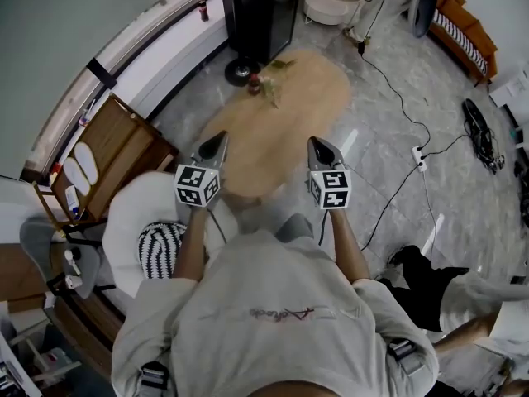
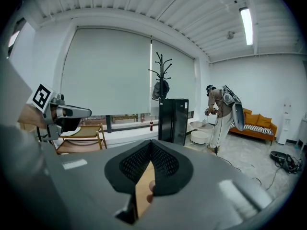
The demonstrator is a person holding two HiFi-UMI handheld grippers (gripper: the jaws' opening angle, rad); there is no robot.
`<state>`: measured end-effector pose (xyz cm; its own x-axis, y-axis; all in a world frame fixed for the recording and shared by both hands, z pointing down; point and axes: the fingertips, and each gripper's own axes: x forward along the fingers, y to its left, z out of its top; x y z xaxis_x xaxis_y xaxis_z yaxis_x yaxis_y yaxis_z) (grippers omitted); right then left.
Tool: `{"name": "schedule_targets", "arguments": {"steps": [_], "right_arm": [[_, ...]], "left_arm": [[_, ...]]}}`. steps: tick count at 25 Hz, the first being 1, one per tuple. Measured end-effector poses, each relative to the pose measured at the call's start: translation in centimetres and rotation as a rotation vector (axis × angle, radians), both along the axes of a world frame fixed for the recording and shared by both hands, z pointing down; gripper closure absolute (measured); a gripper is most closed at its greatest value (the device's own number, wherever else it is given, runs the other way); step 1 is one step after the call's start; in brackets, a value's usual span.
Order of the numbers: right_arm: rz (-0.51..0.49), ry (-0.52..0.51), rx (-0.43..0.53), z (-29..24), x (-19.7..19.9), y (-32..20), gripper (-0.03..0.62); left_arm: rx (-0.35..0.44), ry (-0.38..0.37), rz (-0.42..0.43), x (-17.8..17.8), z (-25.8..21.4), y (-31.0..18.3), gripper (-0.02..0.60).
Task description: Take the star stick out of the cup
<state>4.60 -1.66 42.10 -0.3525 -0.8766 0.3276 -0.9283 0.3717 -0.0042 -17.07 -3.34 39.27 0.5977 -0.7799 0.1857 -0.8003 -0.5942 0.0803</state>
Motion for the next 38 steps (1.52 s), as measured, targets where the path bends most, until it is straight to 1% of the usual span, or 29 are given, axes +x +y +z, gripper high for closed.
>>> {"name": "schedule_targets", "arguments": {"steps": [10,15,21,27,38], "right_arm": [[-0.014,0.000,-0.001,0.4,0.3,0.5,0.589],[-0.024,-0.008,-0.004,0.9,0.7,-0.3,0.589],[-0.042,-0.014,-0.010,1.5,1.1,-2.5,0.589],[-0.055,-0.019,-0.022,2.1,1.8,-6.8,0.589],[-0.059,-0.023,-0.039,2.0,3.8,-18.1,0.589]], "left_arm": [[-0.012,-0.005,0.007,1.1,0.7,0.6,0.581],[-0.011,-0.009,0.002,1.8,0.8,-0.1,0.581],[-0.012,-0.018,-0.013,2.3,1.0,-2.0,0.581],[-0.018,-0.026,-0.020,3.1,1.3,-6.2,0.581],[-0.021,-0.031,-0.011,5.8,0.4,-17.4,0.581]]}}
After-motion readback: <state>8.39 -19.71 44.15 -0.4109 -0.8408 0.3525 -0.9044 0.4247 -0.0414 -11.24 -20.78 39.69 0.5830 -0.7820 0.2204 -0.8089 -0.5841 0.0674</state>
